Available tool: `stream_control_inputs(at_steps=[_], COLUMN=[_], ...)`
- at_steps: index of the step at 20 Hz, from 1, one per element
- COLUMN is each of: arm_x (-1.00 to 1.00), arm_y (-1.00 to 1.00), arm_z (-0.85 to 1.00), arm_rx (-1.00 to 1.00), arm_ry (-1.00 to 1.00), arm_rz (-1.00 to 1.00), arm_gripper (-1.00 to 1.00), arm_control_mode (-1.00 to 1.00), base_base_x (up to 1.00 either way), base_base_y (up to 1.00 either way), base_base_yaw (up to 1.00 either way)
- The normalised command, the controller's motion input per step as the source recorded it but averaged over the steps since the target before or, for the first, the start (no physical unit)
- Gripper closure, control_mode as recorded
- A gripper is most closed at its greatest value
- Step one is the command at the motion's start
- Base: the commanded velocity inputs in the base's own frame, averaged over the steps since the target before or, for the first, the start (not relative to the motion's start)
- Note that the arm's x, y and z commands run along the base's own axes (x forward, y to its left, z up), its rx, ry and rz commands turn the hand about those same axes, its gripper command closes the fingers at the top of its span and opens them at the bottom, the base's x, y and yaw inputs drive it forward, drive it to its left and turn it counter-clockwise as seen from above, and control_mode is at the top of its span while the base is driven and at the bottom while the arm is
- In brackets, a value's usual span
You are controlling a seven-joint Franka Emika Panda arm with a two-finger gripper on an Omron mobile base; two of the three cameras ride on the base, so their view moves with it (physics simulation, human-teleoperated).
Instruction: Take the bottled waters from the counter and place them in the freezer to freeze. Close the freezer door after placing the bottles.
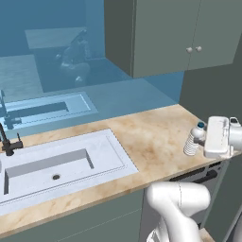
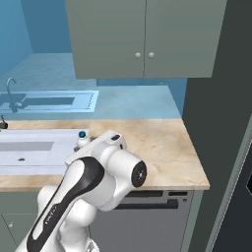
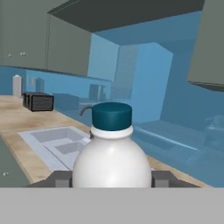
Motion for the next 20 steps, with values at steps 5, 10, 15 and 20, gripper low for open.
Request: stream_control_inputs(at_steps=[5, 10, 15, 20], arm_x=[-0.03, 0.00, -0.01, -0.03], arm_y=[0.09, 0.00, 0.00, 0.00], arm_z=[-0.01, 0.00, 0.00, 0.00], arm_rx=[0.00, 0.00, 0.00, 0.00], arm_ry=[-0.03, 0.00, 0.00, 0.00], arm_rz=[0.00, 0.00, 0.00, 0.00], arm_gripper=[1.00, 1.00, 1.00, 1.00], arm_control_mode=[-1.00, -1.00, -1.00, 1.00], base_base_x=[0.00, 0.00, 0.00, -0.37], base_base_y=[0.00, 0.00, 0.00, 0.00], base_base_yaw=[0.00, 0.00, 0.00, -0.09])
